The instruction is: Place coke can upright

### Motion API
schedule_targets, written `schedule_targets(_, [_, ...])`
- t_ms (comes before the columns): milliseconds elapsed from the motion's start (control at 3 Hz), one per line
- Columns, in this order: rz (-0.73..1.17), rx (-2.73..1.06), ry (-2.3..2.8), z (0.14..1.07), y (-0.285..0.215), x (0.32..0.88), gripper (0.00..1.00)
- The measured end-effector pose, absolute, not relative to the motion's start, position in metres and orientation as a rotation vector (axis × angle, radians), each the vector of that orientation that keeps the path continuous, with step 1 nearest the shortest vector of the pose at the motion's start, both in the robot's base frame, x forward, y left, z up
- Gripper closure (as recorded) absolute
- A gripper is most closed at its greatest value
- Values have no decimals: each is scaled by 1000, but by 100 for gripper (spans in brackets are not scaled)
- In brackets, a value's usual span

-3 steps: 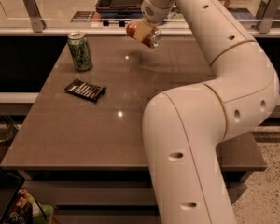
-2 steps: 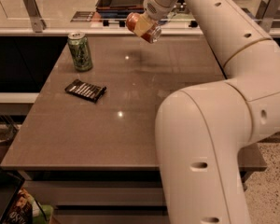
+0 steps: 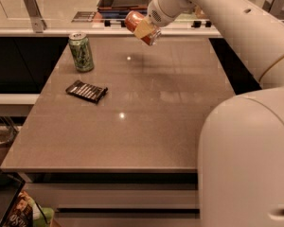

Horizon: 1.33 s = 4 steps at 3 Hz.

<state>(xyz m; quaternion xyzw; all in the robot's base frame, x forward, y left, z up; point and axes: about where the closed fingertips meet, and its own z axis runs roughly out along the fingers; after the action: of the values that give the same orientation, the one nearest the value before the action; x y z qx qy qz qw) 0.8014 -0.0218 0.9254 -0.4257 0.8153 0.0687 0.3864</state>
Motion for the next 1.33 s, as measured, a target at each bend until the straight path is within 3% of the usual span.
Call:
schedule_targets(667, [217, -1021, 1991, 915, -24, 773, 100])
schedule_targets(1333, [271, -988, 1836, 913, -34, 782, 100])
